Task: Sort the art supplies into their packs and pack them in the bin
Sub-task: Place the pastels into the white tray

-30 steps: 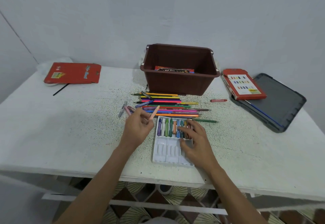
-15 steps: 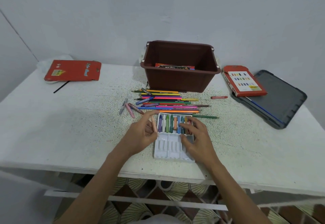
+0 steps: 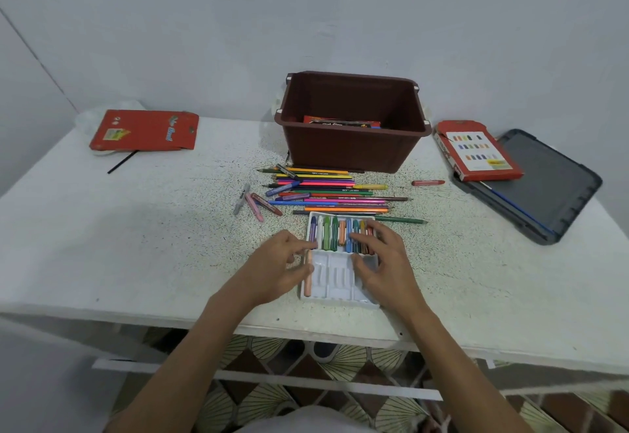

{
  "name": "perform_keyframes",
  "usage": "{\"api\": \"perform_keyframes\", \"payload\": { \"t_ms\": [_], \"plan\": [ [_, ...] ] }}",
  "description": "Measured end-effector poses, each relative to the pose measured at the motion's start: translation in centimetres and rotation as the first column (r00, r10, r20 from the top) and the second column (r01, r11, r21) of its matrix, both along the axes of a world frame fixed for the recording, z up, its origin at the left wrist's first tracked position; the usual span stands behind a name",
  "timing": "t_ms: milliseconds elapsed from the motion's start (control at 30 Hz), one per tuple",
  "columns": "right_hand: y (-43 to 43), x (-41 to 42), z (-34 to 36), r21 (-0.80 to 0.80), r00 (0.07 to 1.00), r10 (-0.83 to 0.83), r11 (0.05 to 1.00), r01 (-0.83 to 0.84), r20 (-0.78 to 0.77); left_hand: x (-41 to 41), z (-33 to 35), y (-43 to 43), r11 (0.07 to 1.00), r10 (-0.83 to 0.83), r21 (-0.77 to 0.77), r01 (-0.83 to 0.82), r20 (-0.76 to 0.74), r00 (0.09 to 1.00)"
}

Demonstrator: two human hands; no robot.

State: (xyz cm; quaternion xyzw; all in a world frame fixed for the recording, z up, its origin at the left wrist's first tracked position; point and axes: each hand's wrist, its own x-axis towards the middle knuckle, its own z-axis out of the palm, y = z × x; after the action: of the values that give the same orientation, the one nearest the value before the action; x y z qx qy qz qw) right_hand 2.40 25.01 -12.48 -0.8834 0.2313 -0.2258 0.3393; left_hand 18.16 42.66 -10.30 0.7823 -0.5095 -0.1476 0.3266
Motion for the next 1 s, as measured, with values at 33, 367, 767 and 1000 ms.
{"api": "perform_keyframes", "payload": {
  "t_ms": [33,367,767,1000],
  "plan": [
    [0.0,0.0,0.1,-0.001,1.0,0.0,1.0,0.0,-0.002,0.0,-0.2,0.0,1.0,0.007,0.009,-0.007,-0.004,1.0],
    [0.0,0.1,0.1,0.01,1.0,-0.008,1.0,0.008,-0.025,1.4,-0.6,0.1,0.987,0.069,0.138,-0.076,0.056,0.996],
    [0.0,0.0,0.2,0.024,1.0,-0.003,1.0,0.004,-0.022,1.9,-0.2,-0.3,0.983,0.04,0.181,-0.026,-0.075,0.996],
    [0.0,-0.1,0.3,0.034,1.0,-0.003,0.999,0.004,-0.03,2.9,-0.6,-1.4,0.975,0.21,-0.095,-0.202,0.088,0.974]
  ]
}}
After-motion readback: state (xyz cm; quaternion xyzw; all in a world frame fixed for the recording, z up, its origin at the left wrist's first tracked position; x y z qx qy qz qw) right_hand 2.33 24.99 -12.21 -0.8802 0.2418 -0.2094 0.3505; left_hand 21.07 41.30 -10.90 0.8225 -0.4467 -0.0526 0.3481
